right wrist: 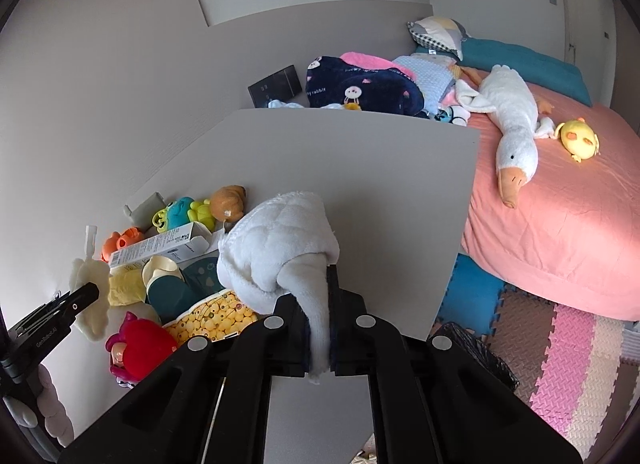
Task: Collect trash
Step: 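Grasp the white towel with the right gripper while the left gripper grasps the white foam sponge, then carry towel and sponge over the black bin and open both grippers to drop them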
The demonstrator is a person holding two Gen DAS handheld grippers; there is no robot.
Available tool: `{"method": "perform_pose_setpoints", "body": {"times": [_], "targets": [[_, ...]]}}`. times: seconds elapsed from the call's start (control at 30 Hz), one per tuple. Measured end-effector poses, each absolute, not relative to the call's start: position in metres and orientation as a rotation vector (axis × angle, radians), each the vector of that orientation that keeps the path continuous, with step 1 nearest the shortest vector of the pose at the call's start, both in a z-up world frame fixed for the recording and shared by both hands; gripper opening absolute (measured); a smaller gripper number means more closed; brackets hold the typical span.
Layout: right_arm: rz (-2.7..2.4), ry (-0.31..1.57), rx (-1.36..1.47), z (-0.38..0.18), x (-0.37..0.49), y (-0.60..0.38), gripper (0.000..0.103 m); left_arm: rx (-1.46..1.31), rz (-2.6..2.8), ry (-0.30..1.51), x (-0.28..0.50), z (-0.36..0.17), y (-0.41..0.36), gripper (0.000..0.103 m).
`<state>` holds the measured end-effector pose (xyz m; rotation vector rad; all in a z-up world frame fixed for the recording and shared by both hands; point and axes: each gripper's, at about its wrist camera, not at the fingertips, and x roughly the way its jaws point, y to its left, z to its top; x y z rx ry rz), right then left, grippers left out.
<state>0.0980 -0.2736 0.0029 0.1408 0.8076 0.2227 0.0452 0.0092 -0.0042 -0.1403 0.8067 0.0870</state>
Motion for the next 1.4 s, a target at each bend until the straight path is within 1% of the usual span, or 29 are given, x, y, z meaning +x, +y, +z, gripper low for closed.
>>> {"method": "perform_pose_setpoints", "body": {"times": [0.33,0.67,0.93,1.4], "targets": [[0.19,0.73,0.148,0.041,0.075,-0.299,0.007,-0.156,0.037,0.747,0.032,0.027,-0.012,0.025],[0.133,0.697,0.164,0.061,0.045,-0.346,0.007,-0.101,-0.072,0.722,0.027,0.048,-0.075,0.025],[0.061,0.682,0.169,0.066,0.026,-0.386,0.007,-0.055,-0.181,0.722,0.031,0.053,-0.133,0.025],[-0.084,0.71,0.224,0.052,0.006,-0.464,0.007,0.046,-0.376,0.779,0.039,0.038,-0.238,0.026]]}}
